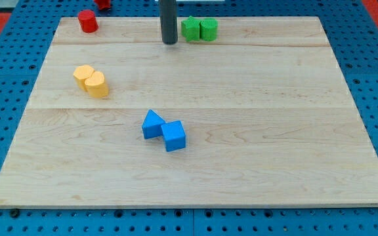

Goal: Move yellow hexagon towards green blocks

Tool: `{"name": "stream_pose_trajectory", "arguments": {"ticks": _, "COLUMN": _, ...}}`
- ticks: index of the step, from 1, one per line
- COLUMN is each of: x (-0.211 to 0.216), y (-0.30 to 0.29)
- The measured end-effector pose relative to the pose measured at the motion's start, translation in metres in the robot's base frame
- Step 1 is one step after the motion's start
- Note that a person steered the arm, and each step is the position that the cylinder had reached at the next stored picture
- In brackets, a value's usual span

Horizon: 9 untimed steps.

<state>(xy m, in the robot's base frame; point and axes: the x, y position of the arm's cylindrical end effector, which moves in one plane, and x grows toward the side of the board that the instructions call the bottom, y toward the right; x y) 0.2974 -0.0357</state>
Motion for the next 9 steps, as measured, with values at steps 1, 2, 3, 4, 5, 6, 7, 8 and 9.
{"name": "stream_pose_trajectory", "arguments": {"ticks": 1, "x": 0.089, "y": 0.025}}
{"name": "stream_pose_trajectory", "arguments": {"ticks": 2, "x": 0.139, "y": -0.036}}
{"name": "stream_pose_trajectory", "arguments": {"ticks": 3, "x": 0.172, "y": -0.103}}
{"name": "stream_pose_trajectory", "arguments": {"ticks": 4, "x": 0.159, "y": -0.200}}
{"name": "stream_pose_trajectory", "arguments": {"ticks": 5, "x": 0.113, "y": -0.207}}
{"name": "stream_pose_trajectory", "arguments": {"ticks": 6, "x": 0.075, "y": -0.168}}
{"name": "stream_pose_trajectory", "arguments": {"ticks": 7, "x": 0.069, "y": -0.103}}
{"name": "stream_pose_trajectory", "arguments": {"ticks": 8, "x": 0.063, "y": -0.078}}
{"name": "stream_pose_trajectory", "arguments": {"ticks": 9, "x": 0.051, "y": -0.082}}
